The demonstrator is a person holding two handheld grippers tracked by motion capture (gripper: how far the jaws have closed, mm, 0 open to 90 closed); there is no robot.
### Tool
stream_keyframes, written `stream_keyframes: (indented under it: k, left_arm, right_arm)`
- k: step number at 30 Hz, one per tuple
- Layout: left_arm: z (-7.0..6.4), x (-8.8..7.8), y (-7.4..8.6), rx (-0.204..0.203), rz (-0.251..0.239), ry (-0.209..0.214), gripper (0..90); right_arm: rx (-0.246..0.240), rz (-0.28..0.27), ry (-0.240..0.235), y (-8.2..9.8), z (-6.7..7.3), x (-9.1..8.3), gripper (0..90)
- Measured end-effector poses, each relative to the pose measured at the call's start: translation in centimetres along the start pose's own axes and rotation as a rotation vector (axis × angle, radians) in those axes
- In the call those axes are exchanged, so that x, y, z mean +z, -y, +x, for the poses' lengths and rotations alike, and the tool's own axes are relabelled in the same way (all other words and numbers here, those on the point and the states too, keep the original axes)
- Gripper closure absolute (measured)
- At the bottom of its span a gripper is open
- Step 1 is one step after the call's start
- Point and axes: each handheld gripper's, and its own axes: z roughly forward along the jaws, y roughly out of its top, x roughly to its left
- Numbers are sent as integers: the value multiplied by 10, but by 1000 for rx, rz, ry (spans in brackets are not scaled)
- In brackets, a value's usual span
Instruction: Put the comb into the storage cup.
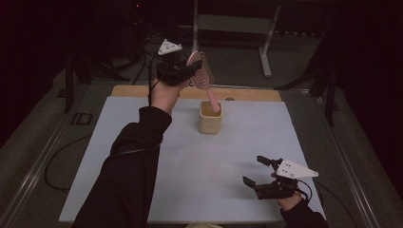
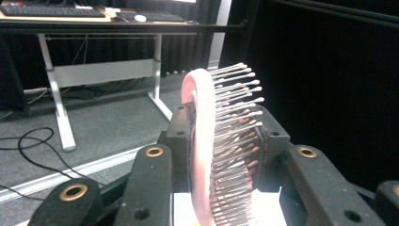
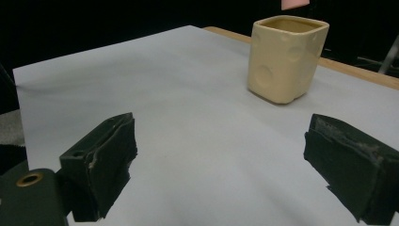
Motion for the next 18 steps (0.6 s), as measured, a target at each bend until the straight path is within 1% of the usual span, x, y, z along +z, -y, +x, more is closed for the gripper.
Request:
stream_keyframes:
  k: [4, 8, 15, 18]
  left_arm:
    - [3, 4, 4, 2, 5, -15, 670]
    - [6, 6, 9, -16, -1, -14, 670]
    - [8, 10, 16, -14, -1, -19, 669]
    - [9, 12, 18, -20, 0, -21, 669]
  right_arm:
    - [2, 0, -3, 0, 0, 0, 93]
    - [2, 1, -4, 1, 0, 0, 93]
    - [1, 1, -3, 1, 0, 0, 93]
    - [0, 0, -2, 1, -1, 0, 93]
